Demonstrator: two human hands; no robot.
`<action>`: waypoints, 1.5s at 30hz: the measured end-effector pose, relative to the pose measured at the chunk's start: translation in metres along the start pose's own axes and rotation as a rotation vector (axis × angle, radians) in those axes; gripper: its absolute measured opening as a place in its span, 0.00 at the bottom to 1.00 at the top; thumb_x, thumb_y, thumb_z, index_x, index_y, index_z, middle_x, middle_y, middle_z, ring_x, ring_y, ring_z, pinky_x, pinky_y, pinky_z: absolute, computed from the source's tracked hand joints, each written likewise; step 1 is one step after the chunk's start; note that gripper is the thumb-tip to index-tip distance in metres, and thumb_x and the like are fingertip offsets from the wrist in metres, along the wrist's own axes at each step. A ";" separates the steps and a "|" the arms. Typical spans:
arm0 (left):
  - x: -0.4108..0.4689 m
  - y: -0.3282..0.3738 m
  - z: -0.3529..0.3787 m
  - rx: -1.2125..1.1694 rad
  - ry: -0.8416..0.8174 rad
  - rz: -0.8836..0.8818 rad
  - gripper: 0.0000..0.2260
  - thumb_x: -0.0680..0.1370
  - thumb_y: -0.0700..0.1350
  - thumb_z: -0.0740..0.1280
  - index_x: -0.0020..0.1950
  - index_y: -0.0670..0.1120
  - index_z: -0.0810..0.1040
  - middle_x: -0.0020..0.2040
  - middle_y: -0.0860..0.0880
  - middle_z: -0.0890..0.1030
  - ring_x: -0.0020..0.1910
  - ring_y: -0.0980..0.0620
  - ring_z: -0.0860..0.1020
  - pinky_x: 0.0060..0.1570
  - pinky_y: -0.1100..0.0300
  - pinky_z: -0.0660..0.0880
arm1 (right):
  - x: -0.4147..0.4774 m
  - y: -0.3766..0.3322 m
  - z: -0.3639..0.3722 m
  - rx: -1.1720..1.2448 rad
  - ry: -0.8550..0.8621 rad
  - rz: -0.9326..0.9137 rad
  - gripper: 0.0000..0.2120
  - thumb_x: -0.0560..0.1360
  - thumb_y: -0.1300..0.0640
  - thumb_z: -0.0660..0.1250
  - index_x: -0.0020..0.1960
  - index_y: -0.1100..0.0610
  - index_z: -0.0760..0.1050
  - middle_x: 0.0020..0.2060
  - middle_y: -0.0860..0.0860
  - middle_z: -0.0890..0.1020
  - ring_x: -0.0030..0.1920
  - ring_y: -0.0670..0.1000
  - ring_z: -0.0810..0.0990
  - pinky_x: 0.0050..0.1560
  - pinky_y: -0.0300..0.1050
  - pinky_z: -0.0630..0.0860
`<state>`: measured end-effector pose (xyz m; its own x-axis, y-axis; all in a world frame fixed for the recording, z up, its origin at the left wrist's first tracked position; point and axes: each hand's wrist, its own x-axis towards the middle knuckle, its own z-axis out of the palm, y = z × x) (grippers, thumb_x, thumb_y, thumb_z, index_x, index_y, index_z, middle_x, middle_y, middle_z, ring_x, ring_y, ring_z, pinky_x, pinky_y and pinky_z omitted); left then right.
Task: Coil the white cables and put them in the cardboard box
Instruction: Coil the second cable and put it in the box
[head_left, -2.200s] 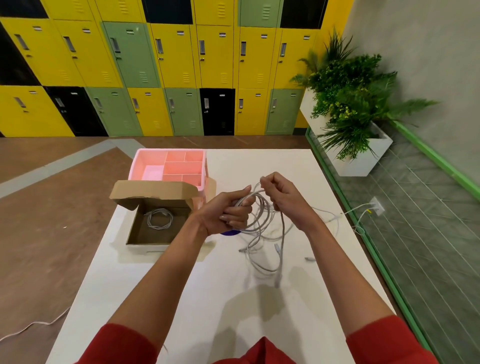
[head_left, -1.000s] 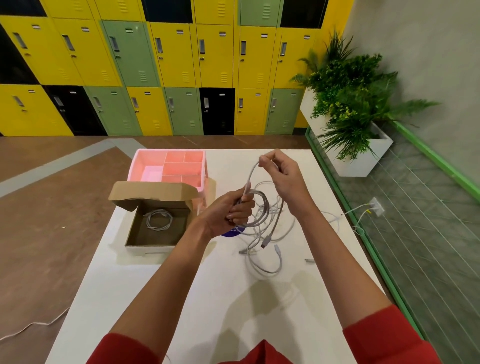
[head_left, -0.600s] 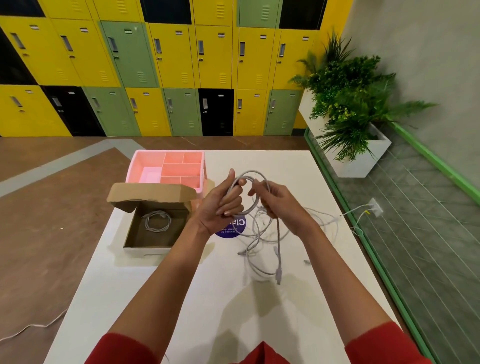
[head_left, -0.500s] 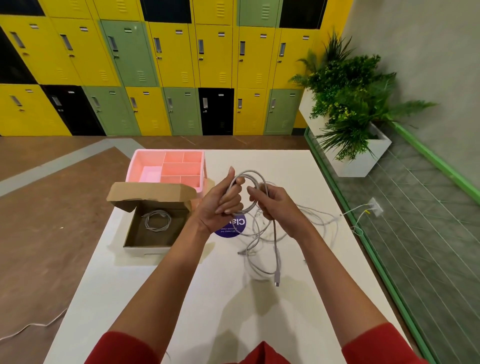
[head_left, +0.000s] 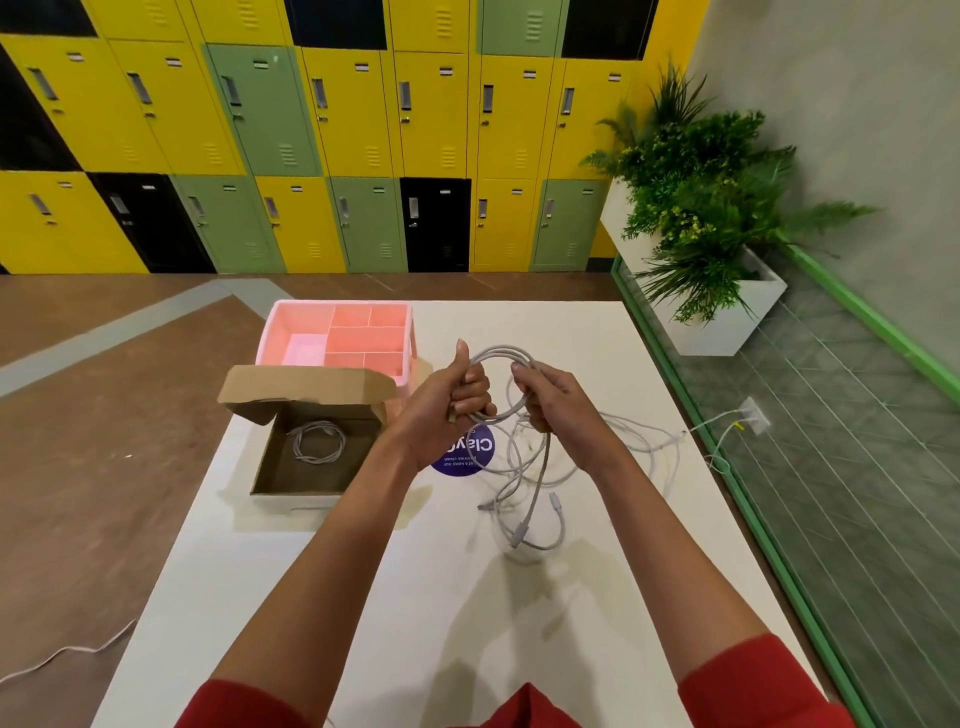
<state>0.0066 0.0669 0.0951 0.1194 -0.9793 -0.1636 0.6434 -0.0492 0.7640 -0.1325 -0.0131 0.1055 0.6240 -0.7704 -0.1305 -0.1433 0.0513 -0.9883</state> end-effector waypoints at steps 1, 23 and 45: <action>0.000 -0.003 0.002 0.051 0.049 0.040 0.19 0.81 0.56 0.54 0.36 0.46 0.66 0.26 0.55 0.59 0.22 0.59 0.59 0.39 0.63 0.69 | 0.000 0.001 0.001 0.026 0.012 0.007 0.15 0.80 0.53 0.61 0.35 0.54 0.66 0.24 0.46 0.61 0.24 0.43 0.58 0.27 0.38 0.57; 0.003 0.003 0.008 0.450 0.176 0.189 0.19 0.82 0.54 0.55 0.34 0.47 0.63 0.25 0.56 0.59 0.24 0.58 0.56 0.23 0.67 0.58 | 0.006 0.001 -0.001 -0.406 0.098 -0.250 0.09 0.79 0.53 0.65 0.48 0.60 0.77 0.29 0.42 0.74 0.28 0.39 0.70 0.32 0.30 0.65; -0.001 0.019 0.006 0.502 0.070 0.194 0.19 0.83 0.52 0.54 0.34 0.49 0.58 0.28 0.54 0.56 0.25 0.57 0.54 0.23 0.66 0.55 | 0.002 0.051 -0.030 -0.569 -0.080 -0.187 0.10 0.81 0.60 0.58 0.43 0.55 0.74 0.36 0.48 0.78 0.36 0.45 0.75 0.42 0.41 0.72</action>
<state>0.0144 0.0654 0.1133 0.2614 -0.9651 -0.0182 0.1661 0.0264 0.9858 -0.1618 -0.0312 0.0574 0.7306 -0.6826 0.0138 -0.4007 -0.4451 -0.8008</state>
